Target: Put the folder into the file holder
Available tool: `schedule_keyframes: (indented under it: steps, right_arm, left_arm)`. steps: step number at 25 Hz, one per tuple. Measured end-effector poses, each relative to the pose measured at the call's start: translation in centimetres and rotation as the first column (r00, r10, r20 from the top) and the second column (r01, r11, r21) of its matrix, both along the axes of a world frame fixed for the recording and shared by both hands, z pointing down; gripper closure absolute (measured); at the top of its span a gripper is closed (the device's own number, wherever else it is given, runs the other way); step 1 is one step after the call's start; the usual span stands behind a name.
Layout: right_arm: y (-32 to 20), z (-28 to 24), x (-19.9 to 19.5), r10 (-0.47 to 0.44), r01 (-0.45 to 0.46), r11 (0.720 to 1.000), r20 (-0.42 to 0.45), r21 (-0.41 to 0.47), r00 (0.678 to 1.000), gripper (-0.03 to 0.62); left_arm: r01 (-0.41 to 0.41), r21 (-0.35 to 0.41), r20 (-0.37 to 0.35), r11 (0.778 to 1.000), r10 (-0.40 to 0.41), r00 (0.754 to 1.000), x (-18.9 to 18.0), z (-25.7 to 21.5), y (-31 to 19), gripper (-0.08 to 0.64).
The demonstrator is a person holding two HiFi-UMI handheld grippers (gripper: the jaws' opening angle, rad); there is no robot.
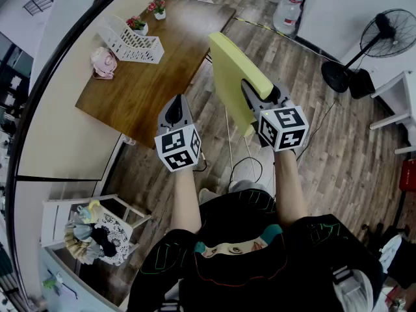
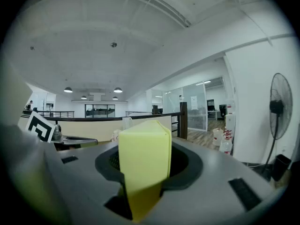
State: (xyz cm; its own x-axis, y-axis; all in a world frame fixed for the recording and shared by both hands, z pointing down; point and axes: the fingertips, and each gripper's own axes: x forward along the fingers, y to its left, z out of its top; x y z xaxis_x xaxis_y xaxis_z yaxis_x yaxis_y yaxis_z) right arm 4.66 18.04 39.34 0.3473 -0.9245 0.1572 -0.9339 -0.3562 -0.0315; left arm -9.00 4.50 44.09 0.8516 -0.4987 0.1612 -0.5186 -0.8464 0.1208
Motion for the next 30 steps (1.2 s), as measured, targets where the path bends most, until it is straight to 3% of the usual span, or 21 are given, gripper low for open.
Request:
schedule_keyframes:
  steps: [12,21,25,30]
  right_arm:
    - [-1.0,-2.4,5.1,-0.052,0.05,0.997,0.017,0.061,0.999,0.422]
    - [-1.7,-3.1,7.5,-0.08,0.074,0.992,0.054,0.104,0.995,0.422]
    - [-2.4,-2.6,8.3,-0.088,0.08,0.991,0.077,0.109,0.993,0.422]
    - [-3.0,-2.2,13.0,-0.013,0.002,0.992,0.087,0.126,0.996,0.422]
  left_arm:
    - [0.067,0.036,-0.018,0.997,-0.066,0.998,3.4,-2.5,-0.4,0.558]
    - [0.155,0.062,-0.008,0.986,-0.154,0.988,2.7,-3.3,-0.8,0.558]
    - [0.136,0.065,-0.009,0.989,-0.136,0.991,4.4,-3.4,-1.7,0.558]
    - [0.063,0.061,0.003,0.996,-0.063,0.998,9.5,-2.1,-3.6,0.558]
